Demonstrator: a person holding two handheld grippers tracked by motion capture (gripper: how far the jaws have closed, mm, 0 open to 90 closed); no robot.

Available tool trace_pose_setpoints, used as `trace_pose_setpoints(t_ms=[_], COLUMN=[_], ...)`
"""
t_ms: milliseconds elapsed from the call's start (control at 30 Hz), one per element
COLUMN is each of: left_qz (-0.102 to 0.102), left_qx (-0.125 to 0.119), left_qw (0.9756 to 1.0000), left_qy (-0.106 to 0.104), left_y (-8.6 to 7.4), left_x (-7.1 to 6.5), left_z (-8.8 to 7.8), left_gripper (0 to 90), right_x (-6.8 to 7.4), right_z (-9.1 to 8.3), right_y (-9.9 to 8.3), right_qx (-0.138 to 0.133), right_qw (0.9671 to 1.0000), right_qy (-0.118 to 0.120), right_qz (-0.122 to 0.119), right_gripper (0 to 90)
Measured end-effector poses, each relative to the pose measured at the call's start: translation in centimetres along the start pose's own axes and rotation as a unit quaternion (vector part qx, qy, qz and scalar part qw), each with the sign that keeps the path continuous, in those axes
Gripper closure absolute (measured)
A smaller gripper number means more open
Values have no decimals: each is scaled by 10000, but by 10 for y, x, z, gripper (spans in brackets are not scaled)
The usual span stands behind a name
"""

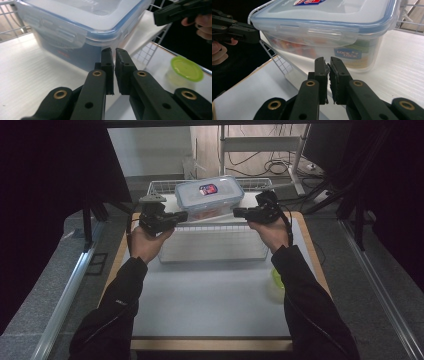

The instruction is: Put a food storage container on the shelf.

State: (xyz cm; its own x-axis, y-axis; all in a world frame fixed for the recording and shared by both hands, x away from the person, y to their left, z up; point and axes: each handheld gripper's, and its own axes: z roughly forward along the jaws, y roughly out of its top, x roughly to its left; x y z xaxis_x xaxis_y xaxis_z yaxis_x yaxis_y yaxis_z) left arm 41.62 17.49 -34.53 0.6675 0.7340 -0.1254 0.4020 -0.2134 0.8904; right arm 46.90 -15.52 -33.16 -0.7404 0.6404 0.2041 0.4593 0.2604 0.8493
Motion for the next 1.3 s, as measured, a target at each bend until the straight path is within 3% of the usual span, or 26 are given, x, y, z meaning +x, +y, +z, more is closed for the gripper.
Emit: trace_pose_setpoints(t_ms=[200,467,800,1067,1300], left_qz=[-117,-251,-306,-246,37], left_qx=[43,97,73,24,80], left_qw=[9999,9993,9993,9997,9999], left_qy=[105,274,226,69,85], left_y=[3,5,1,-10,-22], left_x=[10,20,19,10,-2], left_z=[8,14,13,6,-4], left_gripper=[860,857,830,681,560], right_x=[-1,-4,-4,1,6], right_z=[7,14,13,6,1], right_y=[1,0,-2,-8,-20], right_qx=[-11,-27,-71,-41,6], right_qw=[10000,9997,9997,9996,9991], right_qy=[-16,-244,-253,-213,-277], right_qz=[42,70,-17,-177,-331], right_gripper=[844,855,862,780,640])
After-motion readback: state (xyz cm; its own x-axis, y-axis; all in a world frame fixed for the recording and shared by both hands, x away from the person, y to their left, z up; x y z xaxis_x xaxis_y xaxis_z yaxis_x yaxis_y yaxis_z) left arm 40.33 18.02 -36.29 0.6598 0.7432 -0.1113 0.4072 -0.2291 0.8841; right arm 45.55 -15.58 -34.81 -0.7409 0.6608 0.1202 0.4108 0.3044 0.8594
